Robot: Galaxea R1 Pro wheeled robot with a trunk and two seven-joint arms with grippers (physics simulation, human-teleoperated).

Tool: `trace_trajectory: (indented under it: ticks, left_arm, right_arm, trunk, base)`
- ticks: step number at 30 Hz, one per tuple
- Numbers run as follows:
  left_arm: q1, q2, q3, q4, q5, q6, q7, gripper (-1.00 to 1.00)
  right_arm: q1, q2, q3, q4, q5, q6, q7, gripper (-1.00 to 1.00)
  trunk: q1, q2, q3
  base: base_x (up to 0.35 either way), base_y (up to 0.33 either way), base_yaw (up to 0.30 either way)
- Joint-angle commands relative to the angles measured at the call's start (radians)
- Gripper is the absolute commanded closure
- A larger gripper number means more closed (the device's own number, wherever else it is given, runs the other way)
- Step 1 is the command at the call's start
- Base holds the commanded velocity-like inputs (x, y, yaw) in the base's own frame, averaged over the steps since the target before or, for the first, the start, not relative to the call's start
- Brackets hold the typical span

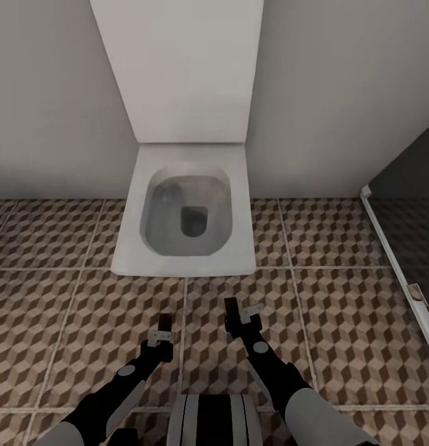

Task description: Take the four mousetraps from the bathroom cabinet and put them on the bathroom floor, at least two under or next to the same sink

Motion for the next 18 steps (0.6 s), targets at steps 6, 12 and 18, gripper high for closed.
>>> trace_trajectory:
  ticks: [6,12,18]
  left_arm:
    - [-0.001,0.002,-0.007,-0.004,0.010,-0.002,0.009,1.00]
    - [-0.001,0.003,-0.006,-0.007,0.010,-0.003,0.009,1.00]
    - [-0.001,0.019,-0.003,-0.031,0.010,-0.003,0.009,1.00]
  right_arm:
    - [-0.001,0.000,0.003,0.001,0.009,-0.001,-0.008,1.00]
    - [-0.001,0.000,0.003,-0.005,0.009,-0.001,-0.008,1.00]
    - [-0.001,0.000,0.003,-0.006,0.011,-0.001,-0.008,1.00]
  trunk:
    - [0.000,0.000,-0.008]
    - [0.000,0.000,-0.015]
    - [0.000,0.000,-0.022]
  base:
    - [0.000,0.000,0.000]
    - [0.000,0.000,0.000]
    - [0.000,0.000,0.000]
